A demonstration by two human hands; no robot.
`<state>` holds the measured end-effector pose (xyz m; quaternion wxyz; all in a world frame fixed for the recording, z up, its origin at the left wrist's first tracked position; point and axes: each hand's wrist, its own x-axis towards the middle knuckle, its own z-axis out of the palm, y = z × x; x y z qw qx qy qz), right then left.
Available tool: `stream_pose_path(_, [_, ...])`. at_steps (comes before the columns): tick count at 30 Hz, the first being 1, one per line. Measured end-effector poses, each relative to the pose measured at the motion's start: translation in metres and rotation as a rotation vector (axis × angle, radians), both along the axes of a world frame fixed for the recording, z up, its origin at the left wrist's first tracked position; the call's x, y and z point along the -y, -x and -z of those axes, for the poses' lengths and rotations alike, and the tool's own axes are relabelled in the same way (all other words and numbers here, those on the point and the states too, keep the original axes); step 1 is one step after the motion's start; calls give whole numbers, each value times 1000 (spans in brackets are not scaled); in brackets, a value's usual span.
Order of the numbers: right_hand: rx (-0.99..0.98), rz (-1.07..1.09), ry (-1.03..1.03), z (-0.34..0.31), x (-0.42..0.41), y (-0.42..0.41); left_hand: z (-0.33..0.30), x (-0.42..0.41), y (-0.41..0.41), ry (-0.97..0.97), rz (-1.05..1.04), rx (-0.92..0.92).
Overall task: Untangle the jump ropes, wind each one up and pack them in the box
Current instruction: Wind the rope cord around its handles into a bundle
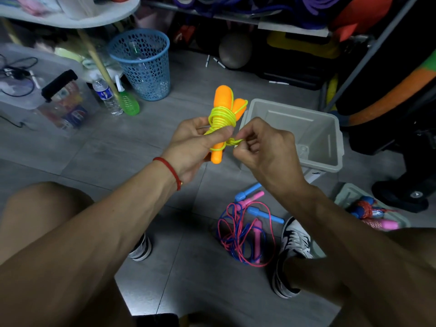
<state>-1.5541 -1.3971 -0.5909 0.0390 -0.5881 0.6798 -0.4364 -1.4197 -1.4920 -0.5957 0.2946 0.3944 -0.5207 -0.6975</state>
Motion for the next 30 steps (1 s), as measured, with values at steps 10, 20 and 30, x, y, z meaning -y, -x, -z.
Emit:
stream_pose_path(10, [217, 114, -32, -16, -2, -2, -1, 10, -3, 54, -87, -40])
stream_pose_path(20, [74, -201, -181, -5, -7, -12, -6, 9, -5, -239, 17, -202])
stream_pose_path(30, [166, -241, -193, -6, -9, -9, -3, 11, -2, -289, -94, -259])
